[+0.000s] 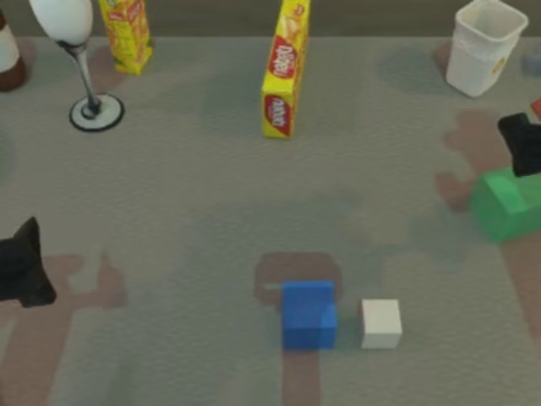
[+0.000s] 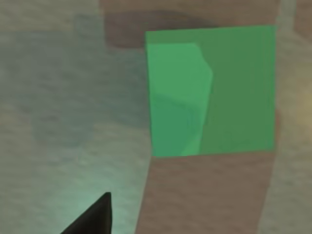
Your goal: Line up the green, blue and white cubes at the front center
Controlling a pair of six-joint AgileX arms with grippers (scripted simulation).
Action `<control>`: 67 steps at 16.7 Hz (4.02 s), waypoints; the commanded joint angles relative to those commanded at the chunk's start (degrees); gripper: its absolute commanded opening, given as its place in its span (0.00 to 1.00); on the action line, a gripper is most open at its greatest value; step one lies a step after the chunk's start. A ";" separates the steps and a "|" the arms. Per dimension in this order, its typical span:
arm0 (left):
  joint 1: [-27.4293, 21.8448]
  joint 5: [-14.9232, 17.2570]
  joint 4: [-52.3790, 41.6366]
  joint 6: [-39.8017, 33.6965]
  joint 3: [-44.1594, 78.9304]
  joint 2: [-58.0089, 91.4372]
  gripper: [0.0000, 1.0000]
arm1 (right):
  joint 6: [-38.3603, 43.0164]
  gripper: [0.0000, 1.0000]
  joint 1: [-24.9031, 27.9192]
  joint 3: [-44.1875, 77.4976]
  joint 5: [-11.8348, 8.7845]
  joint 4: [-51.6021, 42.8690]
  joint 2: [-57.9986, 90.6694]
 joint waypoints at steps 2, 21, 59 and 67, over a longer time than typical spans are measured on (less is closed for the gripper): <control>3.00 0.37 4.95 5.27 -5.57 -7.33 1.00 | -0.75 1.00 0.33 6.57 -0.05 -4.19 7.76; 7.15 1.04 13.10 14.33 -13.14 -19.14 1.00 | -1.76 1.00 0.81 7.76 -0.13 4.14 24.06; 7.15 1.04 13.10 14.33 -13.14 -19.14 1.00 | -1.70 0.00 1.22 14.25 -0.27 -6.72 19.73; 7.15 1.04 13.10 14.33 -13.14 -19.14 1.00 | 4.65 0.00 6.29 18.23 -0.15 -8.48 22.30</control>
